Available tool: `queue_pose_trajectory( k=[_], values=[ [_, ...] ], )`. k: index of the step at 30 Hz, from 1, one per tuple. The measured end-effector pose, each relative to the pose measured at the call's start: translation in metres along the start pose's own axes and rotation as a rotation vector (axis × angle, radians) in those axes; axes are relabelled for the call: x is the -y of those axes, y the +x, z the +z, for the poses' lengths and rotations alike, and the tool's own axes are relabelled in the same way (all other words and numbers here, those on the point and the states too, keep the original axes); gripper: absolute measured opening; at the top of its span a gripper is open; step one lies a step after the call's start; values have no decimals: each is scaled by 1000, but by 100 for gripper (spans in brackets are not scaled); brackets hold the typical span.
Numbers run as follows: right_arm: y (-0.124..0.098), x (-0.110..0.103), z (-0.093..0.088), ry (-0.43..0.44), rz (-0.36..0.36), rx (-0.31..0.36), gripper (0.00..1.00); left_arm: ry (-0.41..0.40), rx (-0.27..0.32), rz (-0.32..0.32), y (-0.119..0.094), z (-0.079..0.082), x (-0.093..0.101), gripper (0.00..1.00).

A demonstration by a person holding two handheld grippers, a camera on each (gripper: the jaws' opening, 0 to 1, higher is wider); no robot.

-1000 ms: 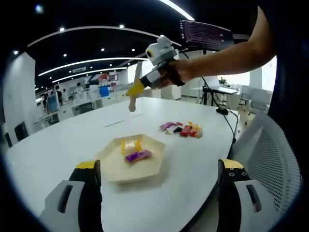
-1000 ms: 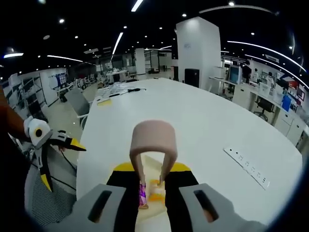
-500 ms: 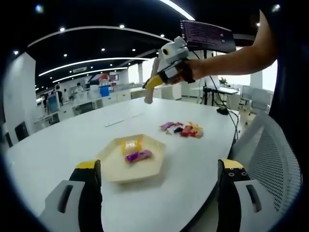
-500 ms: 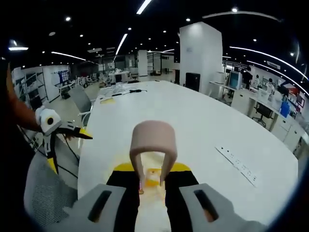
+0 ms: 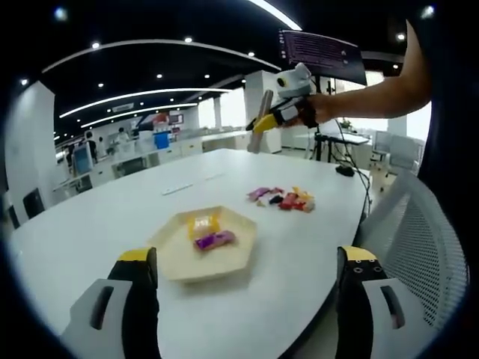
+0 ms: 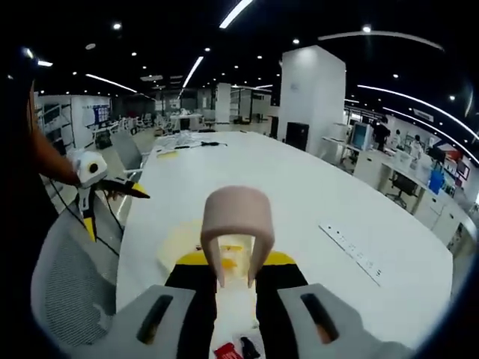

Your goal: Place the target food into the container with the food tongs after gripping and lifting it, then release it inside without dropping or visibly crushing the food.

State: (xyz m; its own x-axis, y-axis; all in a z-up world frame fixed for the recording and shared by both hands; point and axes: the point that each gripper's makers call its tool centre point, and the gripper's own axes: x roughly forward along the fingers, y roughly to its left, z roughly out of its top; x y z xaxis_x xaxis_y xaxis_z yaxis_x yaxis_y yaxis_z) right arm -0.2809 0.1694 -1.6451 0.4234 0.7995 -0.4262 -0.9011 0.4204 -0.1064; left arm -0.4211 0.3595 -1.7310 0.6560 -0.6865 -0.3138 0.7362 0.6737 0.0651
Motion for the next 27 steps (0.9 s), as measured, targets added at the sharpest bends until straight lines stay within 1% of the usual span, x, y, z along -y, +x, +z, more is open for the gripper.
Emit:
queue_pose_trajectory(
  k=[2,6,12,16,19,23,27],
  values=[
    [-7,3,-1,1,-14,8,18,1,-1,0,0,0,0,96],
    [-22,8,-10,6,-42,13,18,1,-3,2,0,-1,0,96],
    [-39,8,-20,-22,-55,9,18,8,-12,2,0,-2,0,95],
    [-49,11,-29,-8,-59,3,19,10,-19,5,1,-4,0,95],
    [-57,14,-33,14,-66,10,19,12,-24,7,1,-5,-1,95],
    [-61,17,-36,14,-70,19,19,15,-30,8,1,-6,-1,95],
    [-62,19,-41,22,-76,13,19,19,-34,14,1,-7,-2,94]
  ],
)
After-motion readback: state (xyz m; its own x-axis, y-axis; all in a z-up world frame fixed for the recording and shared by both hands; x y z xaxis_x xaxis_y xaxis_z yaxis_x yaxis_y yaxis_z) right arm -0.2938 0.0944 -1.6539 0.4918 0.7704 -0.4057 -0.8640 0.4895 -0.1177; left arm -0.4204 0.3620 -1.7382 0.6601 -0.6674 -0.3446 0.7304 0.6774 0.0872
